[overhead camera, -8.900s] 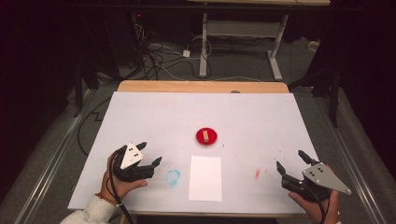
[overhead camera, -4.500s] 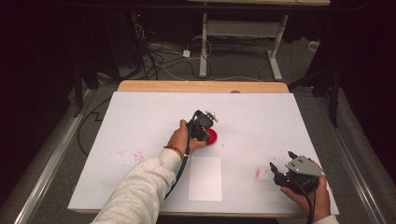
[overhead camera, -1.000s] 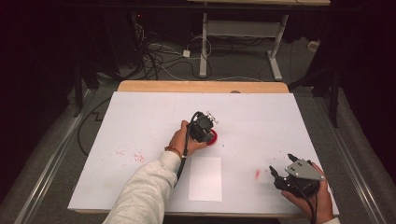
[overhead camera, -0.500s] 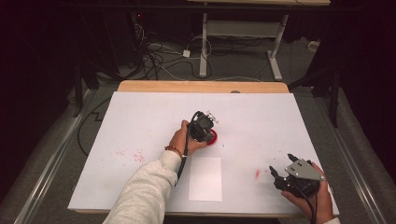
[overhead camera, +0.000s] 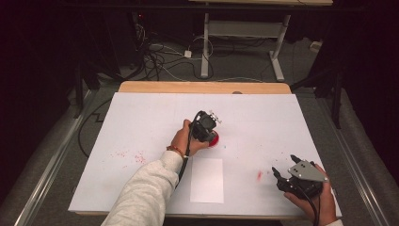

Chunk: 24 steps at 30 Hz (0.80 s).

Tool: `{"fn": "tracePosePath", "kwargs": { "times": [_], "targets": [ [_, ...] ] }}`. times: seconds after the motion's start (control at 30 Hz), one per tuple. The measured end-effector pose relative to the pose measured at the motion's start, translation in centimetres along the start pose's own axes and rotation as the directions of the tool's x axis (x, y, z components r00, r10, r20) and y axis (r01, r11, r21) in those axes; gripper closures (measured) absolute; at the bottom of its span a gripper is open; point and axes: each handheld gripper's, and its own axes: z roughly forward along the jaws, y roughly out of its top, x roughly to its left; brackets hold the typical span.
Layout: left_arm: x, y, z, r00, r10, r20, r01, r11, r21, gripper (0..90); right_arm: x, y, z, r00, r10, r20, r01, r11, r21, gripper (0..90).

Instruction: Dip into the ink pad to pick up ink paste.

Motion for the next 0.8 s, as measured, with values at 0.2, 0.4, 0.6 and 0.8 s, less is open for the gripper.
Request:
{"fn": "tracePosePath", "kwargs": {
  "times": [0.2,0.4,0.6,0.8],
  "targets": [
    [0.5,1.2,-3.1,0.9995,0.022,-0.022,-0.023,0.9990,-0.039,73.9,0.0,0.0,0.0,1.0000,0.002,-0.001,-0.002,1.000,-0.001,28.1],
    [0.8,1.2,-4.2,0.9993,0.027,-0.026,-0.028,0.9989,-0.038,73.9,0.0,0.0,-0.1,1.0000,0.003,-0.001,-0.003,1.000,-0.003,28.2],
    [0.8,0.8,-3.4,0.9996,0.024,-0.013,-0.024,0.9994,-0.026,73.9,0.1,0.0,-0.1,1.0000,0.001,-0.002,-0.001,1.000,-0.001,28.2],
    [0.8,-0.2,-1.2,0.9998,0.017,-0.013,-0.016,0.9998,0.014,73.8,0.1,0.0,0.0,1.0000,-0.001,-0.005,0.001,1.000,0.001,28.1]
  ]
}}
